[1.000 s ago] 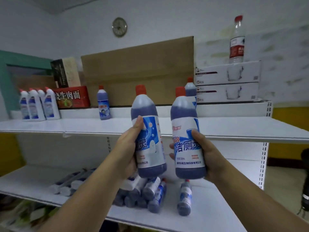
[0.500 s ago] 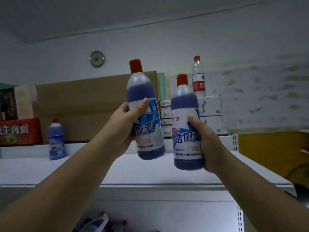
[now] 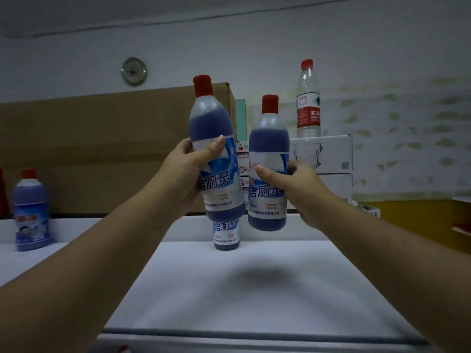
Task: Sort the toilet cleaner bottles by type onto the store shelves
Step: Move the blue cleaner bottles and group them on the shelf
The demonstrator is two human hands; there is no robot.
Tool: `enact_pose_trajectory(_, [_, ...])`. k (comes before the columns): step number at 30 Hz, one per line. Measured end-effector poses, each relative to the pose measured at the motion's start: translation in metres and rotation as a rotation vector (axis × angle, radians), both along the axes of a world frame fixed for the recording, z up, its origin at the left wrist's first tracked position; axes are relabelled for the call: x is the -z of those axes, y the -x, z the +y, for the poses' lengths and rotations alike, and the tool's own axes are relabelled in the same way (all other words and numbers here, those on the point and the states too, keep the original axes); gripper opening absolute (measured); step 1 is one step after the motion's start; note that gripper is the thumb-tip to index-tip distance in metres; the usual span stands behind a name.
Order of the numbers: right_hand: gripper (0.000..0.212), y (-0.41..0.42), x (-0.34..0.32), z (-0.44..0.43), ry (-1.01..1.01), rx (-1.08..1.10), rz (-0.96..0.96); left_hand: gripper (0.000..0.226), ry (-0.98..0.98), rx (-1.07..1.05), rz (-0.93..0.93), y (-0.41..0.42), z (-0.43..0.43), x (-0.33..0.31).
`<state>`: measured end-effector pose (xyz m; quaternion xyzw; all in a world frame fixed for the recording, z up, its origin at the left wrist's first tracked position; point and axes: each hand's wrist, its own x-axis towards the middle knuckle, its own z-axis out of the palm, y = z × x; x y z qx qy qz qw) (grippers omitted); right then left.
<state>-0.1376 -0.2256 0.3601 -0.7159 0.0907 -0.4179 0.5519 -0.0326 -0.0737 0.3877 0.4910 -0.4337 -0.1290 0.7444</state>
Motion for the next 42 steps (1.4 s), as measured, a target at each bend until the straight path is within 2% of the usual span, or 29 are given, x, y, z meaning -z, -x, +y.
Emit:
enact_pose_trajectory(7, [0.046,-0.045,0.008,-0.03,-0.018,0.072,0.099,0.059,-0.04,0.062,-0.005,-0.047,-0.023,0.008])
enact_pose_trajectory(12, [0.039,-0.05,0.016,-0.048,-0.023,0.094,0.145,0.057,-0.12,-0.028,-0.143,-0.063,-0.044,0.008])
enact_pose_trajectory(17, [0.033,-0.043,0.026,-0.066,0.007,0.126,0.203,0.048,-0.209,-0.135,-0.225,-0.055,-0.06,0.015])
enact_pose_trajectory(22, [0.035,-0.025,0.032,-0.085,0.002,0.143,0.242,0.042,-0.215,-0.244,-0.142,-0.033,-0.097,0.052])
enact_pose_trajectory(26, [0.028,-0.013,0.044,-0.097,-0.022,0.154,0.287,0.047,-0.267,-0.308,-0.131,-0.019,-0.134,0.078])
enact_pose_trajectory(30, [0.039,-0.007,0.056,-0.105,-0.007,0.14,0.344,0.048,-0.291,-0.353,-0.191,-0.015,-0.153,0.088])
enact_pose_trajectory(33, [0.046,-0.008,0.055,-0.108,0.011,0.133,0.355,0.066,-0.347,-0.383,-0.262,-0.019,-0.159,0.087])
enact_pose_trajectory(37, [0.056,-0.012,0.057,-0.111,0.049,0.175,0.363,0.114,-0.548,-0.583,-0.527,-0.02,-0.159,0.09])
enact_pose_trajectory(39, [0.056,-0.014,0.058,-0.111,0.069,0.207,0.369,0.121,-0.596,-0.701,-0.674,-0.02,-0.156,0.09])
enact_pose_trajectory(42, [0.053,-0.019,0.058,-0.108,0.096,0.239,0.375,0.121,-0.602,-0.821,-0.843,-0.021,-0.152,0.089])
